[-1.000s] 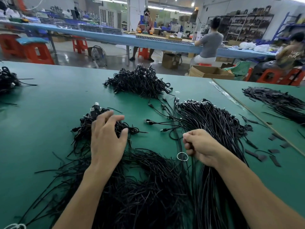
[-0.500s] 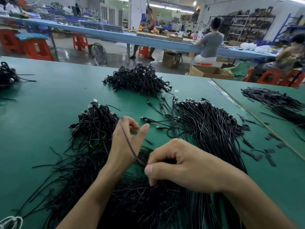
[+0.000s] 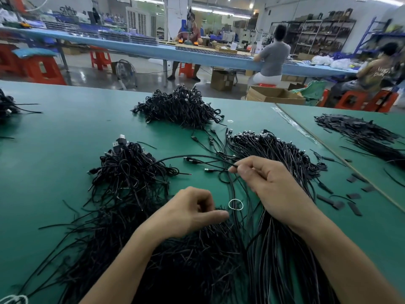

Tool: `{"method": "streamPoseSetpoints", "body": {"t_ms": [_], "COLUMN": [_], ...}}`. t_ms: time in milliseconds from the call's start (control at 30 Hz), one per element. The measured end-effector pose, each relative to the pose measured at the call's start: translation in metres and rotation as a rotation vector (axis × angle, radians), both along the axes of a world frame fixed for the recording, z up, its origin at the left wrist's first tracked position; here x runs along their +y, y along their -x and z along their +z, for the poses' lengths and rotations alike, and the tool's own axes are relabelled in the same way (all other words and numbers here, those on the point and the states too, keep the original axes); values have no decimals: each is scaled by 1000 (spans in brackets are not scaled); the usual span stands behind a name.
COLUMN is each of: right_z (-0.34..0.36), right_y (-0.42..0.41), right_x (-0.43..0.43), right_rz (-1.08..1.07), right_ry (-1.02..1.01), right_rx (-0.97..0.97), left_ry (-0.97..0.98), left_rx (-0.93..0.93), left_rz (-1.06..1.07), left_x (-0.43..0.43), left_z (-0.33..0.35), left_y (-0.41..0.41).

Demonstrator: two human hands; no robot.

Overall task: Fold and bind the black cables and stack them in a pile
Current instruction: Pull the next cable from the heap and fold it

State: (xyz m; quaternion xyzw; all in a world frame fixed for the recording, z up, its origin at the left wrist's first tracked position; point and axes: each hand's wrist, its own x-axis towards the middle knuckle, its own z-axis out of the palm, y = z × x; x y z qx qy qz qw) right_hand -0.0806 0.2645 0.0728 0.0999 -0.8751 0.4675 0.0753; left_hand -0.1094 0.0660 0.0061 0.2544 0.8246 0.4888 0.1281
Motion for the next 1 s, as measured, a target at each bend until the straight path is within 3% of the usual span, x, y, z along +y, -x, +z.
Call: {"method": "streamPoseSetpoints", "body": {"t_ms": [133, 233, 333, 400, 500, 633, 700, 767, 833, 933, 1000], "right_z": [-6, -5, -1, 4, 11, 14, 14, 12, 7, -7, -17], "right_y": [1, -1, -3, -4, -5, 5, 12, 18, 22, 20, 15], "right_x": [8, 14, 17, 17, 18, 29, 39, 51, 58, 51, 39], "right_rz": [31, 41, 56, 51, -20, -264, -406, -515, -517, -364, -183], "right_ry": [-76, -106, -122, -51, 162, 521, 562, 384, -33, -634, -697], "right_rx": [-106, -164, -166, -130, -55, 68, 155, 222, 205, -19, -99], "left_ry": [-557, -718, -579, -391, -189, -161, -210, -256, -270, -244, -156], "left_rx": [138, 414, 630, 566, 318, 257, 277, 332, 387, 361, 349], "left_rz": [46, 294, 465, 466, 349, 413, 523, 620, 605, 391, 285], "left_x": [6, 4, 0, -2, -2, -1, -7, -13, -16, -9, -5], "left_z": [19, 24, 24, 21, 13, 3, 3, 6, 13, 18, 16], "left_y": [-12, -15, -14, -11, -4, 3, 6, 7, 4, -2, -4]}}
